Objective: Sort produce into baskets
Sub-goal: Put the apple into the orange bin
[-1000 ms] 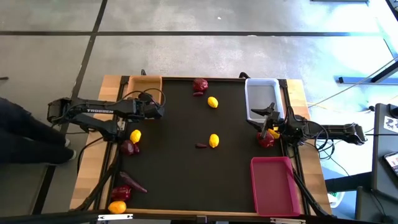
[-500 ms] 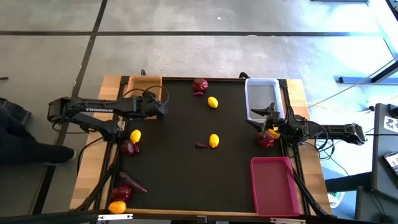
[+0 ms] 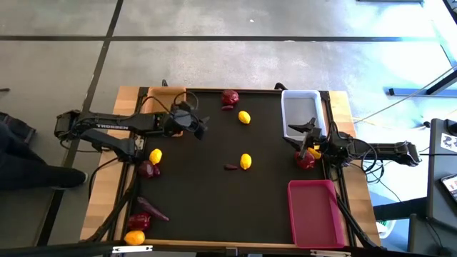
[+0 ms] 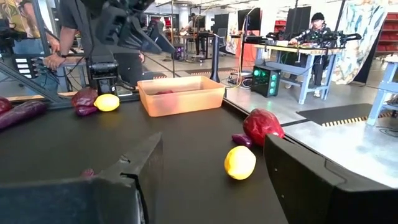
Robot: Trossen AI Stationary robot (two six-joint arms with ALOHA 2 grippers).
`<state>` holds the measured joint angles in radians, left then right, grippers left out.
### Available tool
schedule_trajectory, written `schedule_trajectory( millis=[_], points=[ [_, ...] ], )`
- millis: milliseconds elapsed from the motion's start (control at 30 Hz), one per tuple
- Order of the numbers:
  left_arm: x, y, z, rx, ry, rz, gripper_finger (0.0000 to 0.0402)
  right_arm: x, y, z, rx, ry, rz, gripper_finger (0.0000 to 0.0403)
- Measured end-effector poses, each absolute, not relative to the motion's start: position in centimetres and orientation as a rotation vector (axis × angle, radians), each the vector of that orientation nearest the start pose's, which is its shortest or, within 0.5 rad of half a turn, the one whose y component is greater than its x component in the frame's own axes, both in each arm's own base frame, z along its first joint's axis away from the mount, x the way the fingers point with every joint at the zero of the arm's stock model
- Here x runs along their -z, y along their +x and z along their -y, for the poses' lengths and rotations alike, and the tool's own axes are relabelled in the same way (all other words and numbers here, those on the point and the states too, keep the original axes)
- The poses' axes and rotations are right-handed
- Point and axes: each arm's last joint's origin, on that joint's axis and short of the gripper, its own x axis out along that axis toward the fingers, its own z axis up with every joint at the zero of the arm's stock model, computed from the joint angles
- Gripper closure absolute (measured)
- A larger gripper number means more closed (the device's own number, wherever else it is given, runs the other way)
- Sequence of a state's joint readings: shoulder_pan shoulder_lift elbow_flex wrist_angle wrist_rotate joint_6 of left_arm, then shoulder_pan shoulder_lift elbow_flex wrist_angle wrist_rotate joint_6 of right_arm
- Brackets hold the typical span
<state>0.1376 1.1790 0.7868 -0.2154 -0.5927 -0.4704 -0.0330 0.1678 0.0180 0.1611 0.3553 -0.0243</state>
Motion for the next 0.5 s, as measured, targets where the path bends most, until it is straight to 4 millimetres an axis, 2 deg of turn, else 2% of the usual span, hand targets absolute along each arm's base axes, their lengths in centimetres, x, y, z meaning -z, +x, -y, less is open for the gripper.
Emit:
schedule_trajectory(
  millis=[200,500],
  points=[
    [-26.2,25.1,-5.1,-0.768,-0.264,-0.345,0.0105,-17.2,10.5,1.4,0.388,-0.022,0.009,0.0164],
    [-25.6,26.3,-7.2,-0.744,-0.293,-0.303,0.0105,-17.3,10.5,1.4,0.389,-0.026,0.022,0.0164]
  ],
)
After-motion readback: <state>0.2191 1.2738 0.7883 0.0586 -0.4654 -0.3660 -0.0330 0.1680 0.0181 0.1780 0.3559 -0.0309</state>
